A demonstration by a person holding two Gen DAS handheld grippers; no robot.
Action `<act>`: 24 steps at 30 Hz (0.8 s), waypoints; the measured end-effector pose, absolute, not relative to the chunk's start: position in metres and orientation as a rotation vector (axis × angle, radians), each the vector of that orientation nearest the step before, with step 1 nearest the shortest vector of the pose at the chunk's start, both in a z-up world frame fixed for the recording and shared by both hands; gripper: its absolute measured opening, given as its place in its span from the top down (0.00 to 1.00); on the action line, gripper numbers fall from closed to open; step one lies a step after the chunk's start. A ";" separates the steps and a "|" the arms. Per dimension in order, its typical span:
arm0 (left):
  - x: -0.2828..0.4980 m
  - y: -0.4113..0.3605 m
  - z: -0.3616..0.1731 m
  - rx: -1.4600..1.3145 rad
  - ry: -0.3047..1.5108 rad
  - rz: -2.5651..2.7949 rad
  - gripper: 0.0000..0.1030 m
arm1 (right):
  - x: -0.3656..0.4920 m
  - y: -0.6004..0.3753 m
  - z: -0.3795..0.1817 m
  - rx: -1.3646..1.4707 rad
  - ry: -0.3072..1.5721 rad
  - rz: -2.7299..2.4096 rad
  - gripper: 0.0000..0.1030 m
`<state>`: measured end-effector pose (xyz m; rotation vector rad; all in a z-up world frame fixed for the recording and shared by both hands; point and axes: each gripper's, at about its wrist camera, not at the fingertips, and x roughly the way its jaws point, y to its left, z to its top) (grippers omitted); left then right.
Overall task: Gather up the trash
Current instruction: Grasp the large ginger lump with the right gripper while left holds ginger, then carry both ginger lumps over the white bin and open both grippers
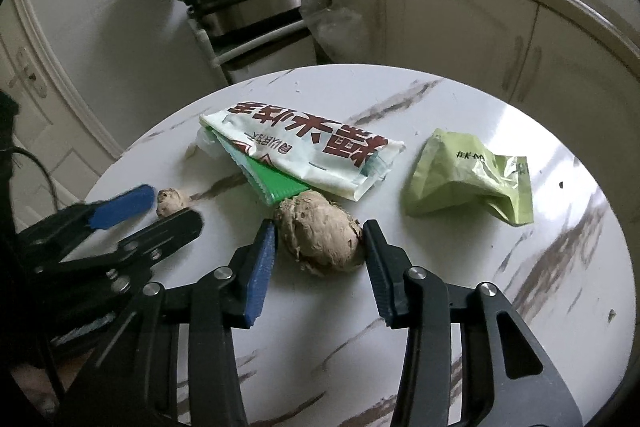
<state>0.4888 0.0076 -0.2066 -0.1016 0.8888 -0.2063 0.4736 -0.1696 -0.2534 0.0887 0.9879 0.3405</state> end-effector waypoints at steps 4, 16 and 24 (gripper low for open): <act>0.486 0.008 -0.206 -0.121 0.892 -0.220 0.81 | 0.466 -0.175 -0.250 0.105 0.984 0.358 0.61; 0.418 -0.027 -0.173 -0.082 0.826 -0.290 0.81 | 0.411 -0.230 -0.221 0.216 0.917 0.351 0.61; 0.370 -0.091 -0.149 -0.001 0.777 -0.366 0.81 | 0.358 -0.292 -0.198 0.275 0.841 0.275 0.61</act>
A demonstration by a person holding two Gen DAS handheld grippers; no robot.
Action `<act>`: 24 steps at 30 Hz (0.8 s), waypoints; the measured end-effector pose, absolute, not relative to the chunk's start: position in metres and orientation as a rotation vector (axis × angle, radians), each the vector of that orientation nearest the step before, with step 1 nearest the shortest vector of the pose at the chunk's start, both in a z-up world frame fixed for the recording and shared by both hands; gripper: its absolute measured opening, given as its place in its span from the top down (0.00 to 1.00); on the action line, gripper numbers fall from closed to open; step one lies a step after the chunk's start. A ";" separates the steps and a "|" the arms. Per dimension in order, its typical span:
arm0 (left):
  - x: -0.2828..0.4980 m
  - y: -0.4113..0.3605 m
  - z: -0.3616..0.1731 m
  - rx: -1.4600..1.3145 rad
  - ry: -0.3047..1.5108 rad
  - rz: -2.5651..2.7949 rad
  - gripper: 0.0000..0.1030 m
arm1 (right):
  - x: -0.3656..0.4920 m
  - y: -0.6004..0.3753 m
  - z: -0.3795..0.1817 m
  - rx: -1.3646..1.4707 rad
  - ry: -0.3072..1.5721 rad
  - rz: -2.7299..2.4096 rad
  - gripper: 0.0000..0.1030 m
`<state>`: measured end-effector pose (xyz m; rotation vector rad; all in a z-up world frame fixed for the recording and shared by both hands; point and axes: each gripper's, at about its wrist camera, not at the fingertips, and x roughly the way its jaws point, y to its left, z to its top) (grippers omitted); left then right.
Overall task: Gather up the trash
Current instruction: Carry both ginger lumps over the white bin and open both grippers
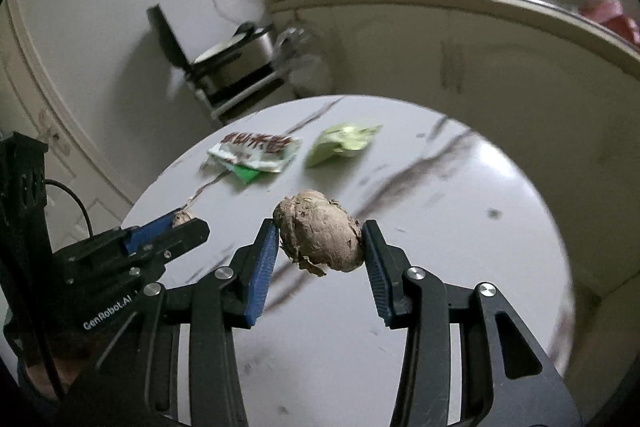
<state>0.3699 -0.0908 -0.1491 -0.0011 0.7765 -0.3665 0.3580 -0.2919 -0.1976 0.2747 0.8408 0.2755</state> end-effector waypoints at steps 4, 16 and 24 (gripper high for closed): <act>0.349 -0.130 -0.142 0.048 0.764 -0.419 0.81 | 0.329 -0.329 -0.189 0.306 0.800 0.219 0.61; 0.298 -0.286 -0.146 0.203 0.778 -0.656 0.81 | 0.227 -0.488 -0.209 0.450 0.762 -0.056 0.61; 0.296 -0.383 -0.170 0.299 0.829 -0.793 0.81 | 0.171 -0.581 -0.255 0.547 0.806 -0.247 0.61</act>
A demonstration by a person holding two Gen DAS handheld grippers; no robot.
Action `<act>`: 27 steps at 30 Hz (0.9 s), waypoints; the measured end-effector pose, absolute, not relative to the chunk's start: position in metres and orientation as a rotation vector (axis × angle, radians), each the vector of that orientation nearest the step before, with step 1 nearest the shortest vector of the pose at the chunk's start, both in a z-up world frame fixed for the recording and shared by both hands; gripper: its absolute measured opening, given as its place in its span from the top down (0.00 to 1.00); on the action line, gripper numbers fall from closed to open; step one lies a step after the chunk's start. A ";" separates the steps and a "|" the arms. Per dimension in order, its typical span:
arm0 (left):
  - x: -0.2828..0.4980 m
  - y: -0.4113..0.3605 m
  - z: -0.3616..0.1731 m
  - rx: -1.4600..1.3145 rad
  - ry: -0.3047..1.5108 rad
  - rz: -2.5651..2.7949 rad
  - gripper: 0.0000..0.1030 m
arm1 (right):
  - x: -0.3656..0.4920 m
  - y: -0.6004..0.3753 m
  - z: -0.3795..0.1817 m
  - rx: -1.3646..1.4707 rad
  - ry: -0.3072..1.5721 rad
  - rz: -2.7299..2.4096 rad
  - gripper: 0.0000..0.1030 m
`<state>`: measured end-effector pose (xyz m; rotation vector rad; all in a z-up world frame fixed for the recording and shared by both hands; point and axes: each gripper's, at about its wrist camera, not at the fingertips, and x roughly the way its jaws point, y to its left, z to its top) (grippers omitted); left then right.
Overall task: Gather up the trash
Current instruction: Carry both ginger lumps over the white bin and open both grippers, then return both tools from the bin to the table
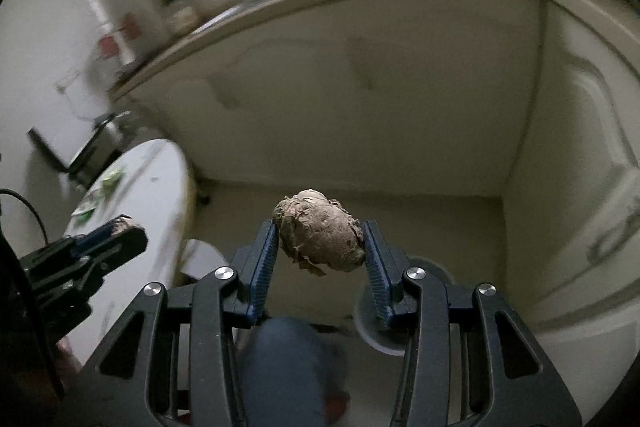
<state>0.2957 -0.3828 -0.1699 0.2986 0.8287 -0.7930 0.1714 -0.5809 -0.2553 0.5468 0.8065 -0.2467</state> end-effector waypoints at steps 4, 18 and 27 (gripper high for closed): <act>0.307 -0.425 -0.196 0.335 0.907 -0.831 0.81 | 0.163 -0.613 -0.288 0.591 0.851 -0.296 0.61; 0.365 -0.517 -0.285 0.461 1.177 -0.821 0.47 | 0.183 -0.655 -0.396 0.778 1.012 -0.346 0.58; 0.358 -0.515 -0.286 0.463 1.142 -0.785 0.22 | 0.165 -0.674 -0.409 0.880 0.966 -0.393 0.11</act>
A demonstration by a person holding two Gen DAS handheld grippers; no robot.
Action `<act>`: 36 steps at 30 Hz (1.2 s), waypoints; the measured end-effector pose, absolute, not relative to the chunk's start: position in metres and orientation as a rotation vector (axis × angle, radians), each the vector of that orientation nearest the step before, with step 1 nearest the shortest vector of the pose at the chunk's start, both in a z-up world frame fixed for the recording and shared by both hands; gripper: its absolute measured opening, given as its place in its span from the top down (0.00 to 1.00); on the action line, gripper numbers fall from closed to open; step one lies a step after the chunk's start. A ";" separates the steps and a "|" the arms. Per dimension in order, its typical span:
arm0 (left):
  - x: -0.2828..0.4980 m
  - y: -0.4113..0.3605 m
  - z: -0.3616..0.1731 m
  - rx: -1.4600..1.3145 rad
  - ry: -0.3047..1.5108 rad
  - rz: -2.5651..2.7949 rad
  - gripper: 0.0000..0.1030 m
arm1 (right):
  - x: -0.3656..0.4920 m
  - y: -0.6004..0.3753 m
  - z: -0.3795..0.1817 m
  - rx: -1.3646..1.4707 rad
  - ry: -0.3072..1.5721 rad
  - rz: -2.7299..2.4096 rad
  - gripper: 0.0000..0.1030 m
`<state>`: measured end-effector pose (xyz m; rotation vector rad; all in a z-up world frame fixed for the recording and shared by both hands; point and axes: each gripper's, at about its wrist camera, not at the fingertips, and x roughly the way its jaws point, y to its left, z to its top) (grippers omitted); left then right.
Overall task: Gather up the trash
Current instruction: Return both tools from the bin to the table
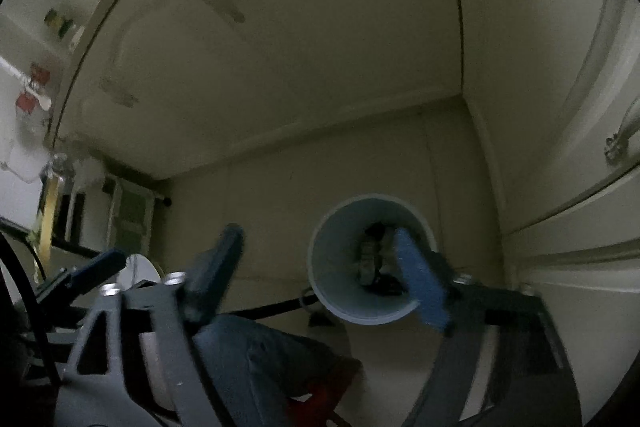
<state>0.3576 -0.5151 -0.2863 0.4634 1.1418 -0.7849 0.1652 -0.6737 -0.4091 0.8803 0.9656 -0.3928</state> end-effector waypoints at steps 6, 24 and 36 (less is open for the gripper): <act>0.333 -0.508 -0.272 0.459 1.080 -0.762 0.17 | 0.161 -0.674 -0.404 0.882 0.971 -0.467 0.00; 0.290 -0.373 -0.149 0.274 0.771 -0.669 0.15 | 0.179 -0.602 -0.281 0.709 0.825 -0.401 0.00; 0.258 -0.205 -0.098 0.124 0.597 -0.445 0.06 | 0.231 -0.471 -0.177 0.462 0.731 -0.209 0.00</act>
